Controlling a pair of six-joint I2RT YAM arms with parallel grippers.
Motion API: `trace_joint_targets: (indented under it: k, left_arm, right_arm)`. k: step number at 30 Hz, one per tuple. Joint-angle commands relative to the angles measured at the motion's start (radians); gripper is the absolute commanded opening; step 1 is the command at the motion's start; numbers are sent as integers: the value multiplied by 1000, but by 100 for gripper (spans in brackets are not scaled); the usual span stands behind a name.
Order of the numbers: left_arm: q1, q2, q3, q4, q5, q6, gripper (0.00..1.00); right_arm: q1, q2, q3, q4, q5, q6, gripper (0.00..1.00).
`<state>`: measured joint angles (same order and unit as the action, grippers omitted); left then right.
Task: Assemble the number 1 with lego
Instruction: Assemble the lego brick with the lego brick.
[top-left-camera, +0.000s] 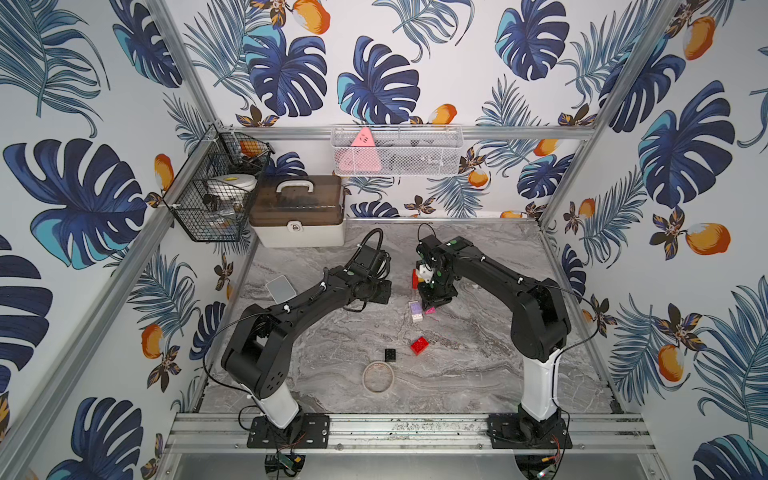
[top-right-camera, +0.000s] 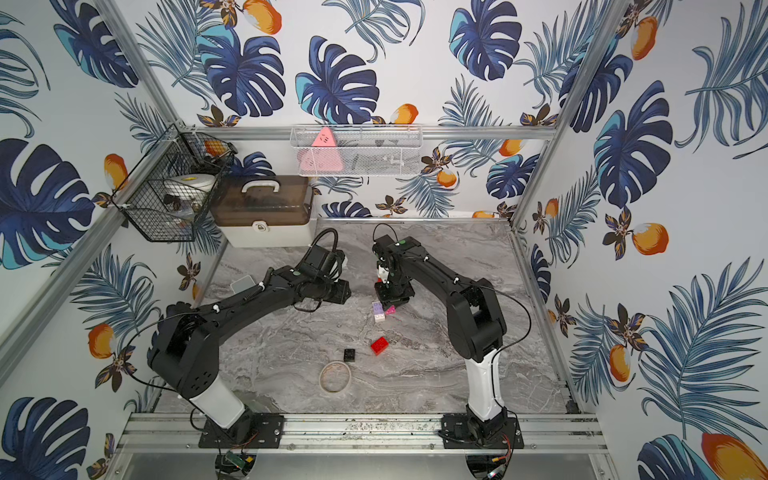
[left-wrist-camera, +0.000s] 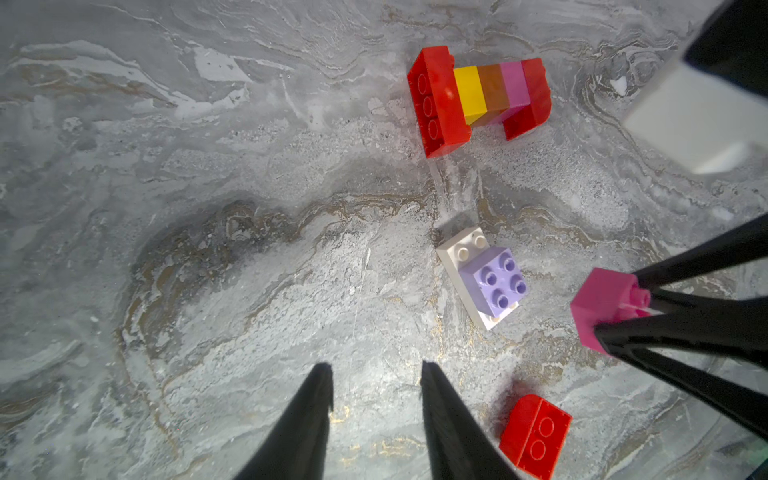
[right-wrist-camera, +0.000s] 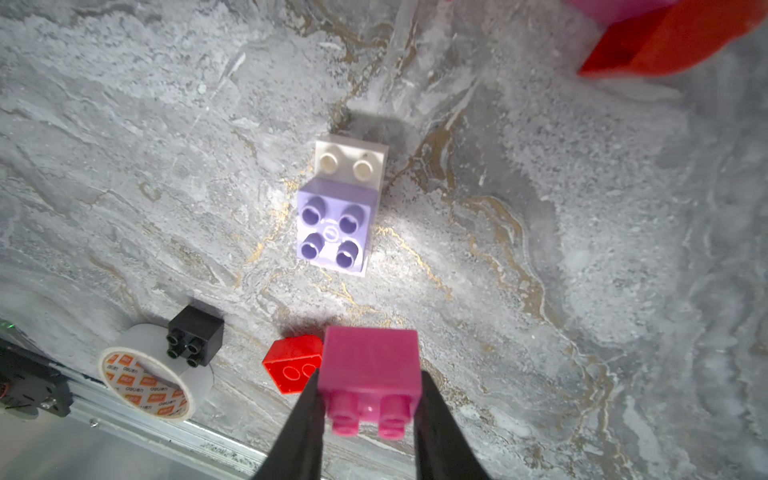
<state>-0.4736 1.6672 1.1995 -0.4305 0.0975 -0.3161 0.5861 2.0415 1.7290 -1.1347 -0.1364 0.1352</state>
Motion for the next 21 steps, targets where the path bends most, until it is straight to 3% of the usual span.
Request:
trace_joint_targets:
  k: [1,5,21]
  left_arm:
    - [31,-23,-19,49,48,-37,41]
    - [70,-46,-37,78,98,-57,41]
    - [78,-50,-44,78,96,-65,42]
  right_arm:
    - [6,42,42,-15,3,-33,18]
    - [14,86,98,-25,-11,-31,18]
    - [14,168,190,-51,-63,9,20]
